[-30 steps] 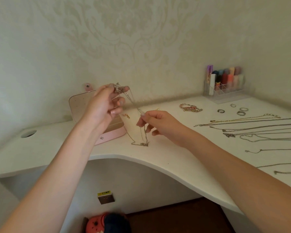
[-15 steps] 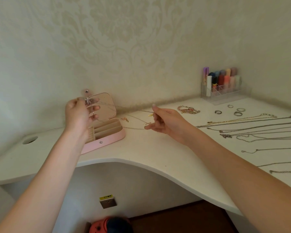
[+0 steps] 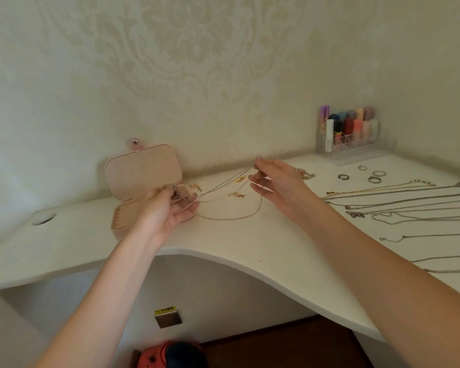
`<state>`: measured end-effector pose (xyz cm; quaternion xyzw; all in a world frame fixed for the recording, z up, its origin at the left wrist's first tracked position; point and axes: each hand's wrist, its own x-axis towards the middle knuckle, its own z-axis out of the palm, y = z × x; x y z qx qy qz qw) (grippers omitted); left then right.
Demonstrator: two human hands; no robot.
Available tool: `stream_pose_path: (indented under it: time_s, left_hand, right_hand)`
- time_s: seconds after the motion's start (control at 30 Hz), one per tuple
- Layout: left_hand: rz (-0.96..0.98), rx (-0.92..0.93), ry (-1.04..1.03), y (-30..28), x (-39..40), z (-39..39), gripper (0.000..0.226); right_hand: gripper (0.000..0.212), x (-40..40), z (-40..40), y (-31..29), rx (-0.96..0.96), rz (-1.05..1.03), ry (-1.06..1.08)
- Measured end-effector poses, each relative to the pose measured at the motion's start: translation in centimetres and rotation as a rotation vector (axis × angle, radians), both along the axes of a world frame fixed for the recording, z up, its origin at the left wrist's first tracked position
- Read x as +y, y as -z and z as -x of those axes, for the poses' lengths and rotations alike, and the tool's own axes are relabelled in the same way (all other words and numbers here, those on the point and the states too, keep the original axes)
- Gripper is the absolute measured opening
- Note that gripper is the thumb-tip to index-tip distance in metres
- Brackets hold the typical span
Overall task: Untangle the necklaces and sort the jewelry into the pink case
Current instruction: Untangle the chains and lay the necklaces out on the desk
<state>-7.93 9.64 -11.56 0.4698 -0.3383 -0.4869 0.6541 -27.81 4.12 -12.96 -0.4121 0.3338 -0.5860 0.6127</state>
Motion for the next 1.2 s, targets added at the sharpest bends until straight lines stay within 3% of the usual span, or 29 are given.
stream_pose_path:
  time_s: [0.13,0.17,0.27,0.33,0.53,0.8,0.87,1.03,1.13,1.2]
  left_hand:
    - [0.048,-0.038,-0.006,0.4,0.5,0.0,0.027]
    - [0.056,-0.036,0.015,0.5,0.6,0.0,0.023]
    - [0.061,0.022,0.055,0.9,0.6,-0.6,0.012]
    - [0.088,0.070,0.026,1.1,0.6,-0.9,0.007]
    - [0.209,0.044,-0.195,1.7,1.0,-0.3,0.019]
    - [0.210,-0.138,-0.281,2.6,0.8,1.0,0.022]
    - [0.158,-0.120,-0.267,2.8,0.7,0.9,0.023]
    - [0.105,-0.074,-0.226,3.3,0.4,1.0,0.020]
    - [0.058,-0.069,-0.193,3.6,0.4,0.9,0.015]
    - [0.038,-0.069,-0.164,3.8,0.4,0.9,0.015]
  right_hand:
    - [0.022,-0.7,0.5,0.8,0.483,0.234,0.363]
    - [0.023,-0.7,0.5,0.8,0.503,0.251,0.390]
    - [0.024,-0.4,0.3,0.1,0.248,0.159,0.275]
    - [0.027,-0.2,0.3,-0.1,0.206,0.075,0.208]
    - [0.025,-0.3,0.2,-0.1,0.411,0.083,0.287]
    - [0.025,-0.1,1.1,-0.5,0.571,0.154,0.470]
    - [0.021,-0.4,1.8,-0.6,0.535,0.119,0.421]
    - [0.024,-1.2,4.1,-3.8,0.216,-0.162,-0.010]
    - [0.023,-0.9,6.0,-5.9,0.376,-0.144,-0.170]
    - [0.022,-0.8,7.0,-6.1,0.563,-0.130,-0.143]
